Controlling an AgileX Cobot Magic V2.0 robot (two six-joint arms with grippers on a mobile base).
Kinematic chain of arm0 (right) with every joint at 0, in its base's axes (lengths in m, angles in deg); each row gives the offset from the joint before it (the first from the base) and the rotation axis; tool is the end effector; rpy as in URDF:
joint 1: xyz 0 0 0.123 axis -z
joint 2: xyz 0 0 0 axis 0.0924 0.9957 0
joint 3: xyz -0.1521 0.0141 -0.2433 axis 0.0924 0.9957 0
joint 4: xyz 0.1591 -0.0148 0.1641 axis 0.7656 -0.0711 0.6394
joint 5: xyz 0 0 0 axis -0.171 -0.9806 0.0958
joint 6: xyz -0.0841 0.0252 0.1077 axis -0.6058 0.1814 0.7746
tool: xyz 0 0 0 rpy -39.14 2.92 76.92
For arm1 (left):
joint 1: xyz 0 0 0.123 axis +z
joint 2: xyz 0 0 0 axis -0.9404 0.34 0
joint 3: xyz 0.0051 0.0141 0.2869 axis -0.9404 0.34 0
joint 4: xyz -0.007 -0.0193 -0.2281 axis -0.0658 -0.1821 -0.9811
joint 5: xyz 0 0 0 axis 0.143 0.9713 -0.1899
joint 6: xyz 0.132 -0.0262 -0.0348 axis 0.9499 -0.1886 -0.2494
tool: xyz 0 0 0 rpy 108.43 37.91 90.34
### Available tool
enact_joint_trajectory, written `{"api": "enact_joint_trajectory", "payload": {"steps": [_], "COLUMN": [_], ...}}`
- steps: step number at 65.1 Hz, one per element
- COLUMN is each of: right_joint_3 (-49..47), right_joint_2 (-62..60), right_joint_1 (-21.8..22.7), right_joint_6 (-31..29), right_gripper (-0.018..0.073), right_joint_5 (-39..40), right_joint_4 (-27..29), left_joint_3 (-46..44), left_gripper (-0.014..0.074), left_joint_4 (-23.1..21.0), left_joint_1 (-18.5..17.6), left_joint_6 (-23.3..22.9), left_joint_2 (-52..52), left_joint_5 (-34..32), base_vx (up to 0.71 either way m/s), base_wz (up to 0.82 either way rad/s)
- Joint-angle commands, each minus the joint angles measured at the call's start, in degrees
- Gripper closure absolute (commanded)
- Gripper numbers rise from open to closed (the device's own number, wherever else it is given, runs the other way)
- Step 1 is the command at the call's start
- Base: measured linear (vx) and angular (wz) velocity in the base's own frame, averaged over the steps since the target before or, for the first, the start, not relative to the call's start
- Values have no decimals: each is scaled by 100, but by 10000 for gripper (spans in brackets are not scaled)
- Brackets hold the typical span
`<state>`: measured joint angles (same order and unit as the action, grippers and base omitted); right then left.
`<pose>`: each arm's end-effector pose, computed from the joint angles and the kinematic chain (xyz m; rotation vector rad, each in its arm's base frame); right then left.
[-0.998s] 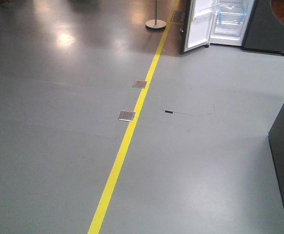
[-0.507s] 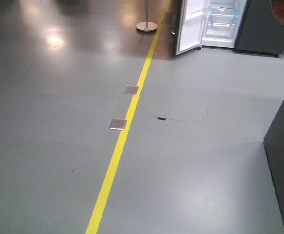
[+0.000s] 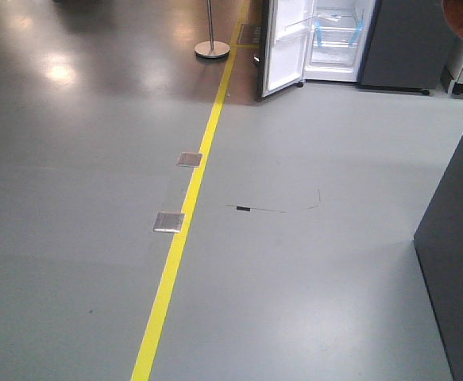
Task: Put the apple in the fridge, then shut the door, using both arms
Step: 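Drive toward the open white refrigerator carrying the apple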
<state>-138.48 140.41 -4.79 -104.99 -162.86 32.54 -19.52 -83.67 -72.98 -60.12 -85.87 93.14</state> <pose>0.2327 0.0551 0.4947 -0.4437 2.0845 0.3365 0.0763 -0.0070 0.1718 0.0153 1.7700 -0.0944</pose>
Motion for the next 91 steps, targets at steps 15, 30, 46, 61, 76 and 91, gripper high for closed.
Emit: {"api": "enact_joint_trajectory", "payload": {"steps": [15,30,46,61,76,91], "right_joint_3": [-170,-170,-170,-170,-170,-170], "right_joint_2": [-116,-116,-116,-116,-116,-116], "right_joint_1": [15,15,15,15,15,15], "right_joint_6": [-57,-57,-57,-57,-57,-57], "right_gripper": [455,455,455,455,455,455], "right_joint_5": [29,29,36,36,36,36], "right_joint_4": [145,145,145,145,145,145], "left_joint_3": [-103,-103,-103,-103,-103,-103], "left_gripper": [603,603,603,603,603,603], "left_joint_4": [-59,-59,-59,-59,-59,-59], "left_joint_1": [12,12,12,12,12,12], "left_joint_6": [-5,-5,-5,-5,-5,-5], "left_joint_2": [-93,-93,-93,-93,-93,-93], "left_joint_5": [-396,-396,-396,-396,-396,-396], "base_vx": [25,27,28,28,29,30], "base_wz": [-6,-4,-5,-6,-6,-5]}}
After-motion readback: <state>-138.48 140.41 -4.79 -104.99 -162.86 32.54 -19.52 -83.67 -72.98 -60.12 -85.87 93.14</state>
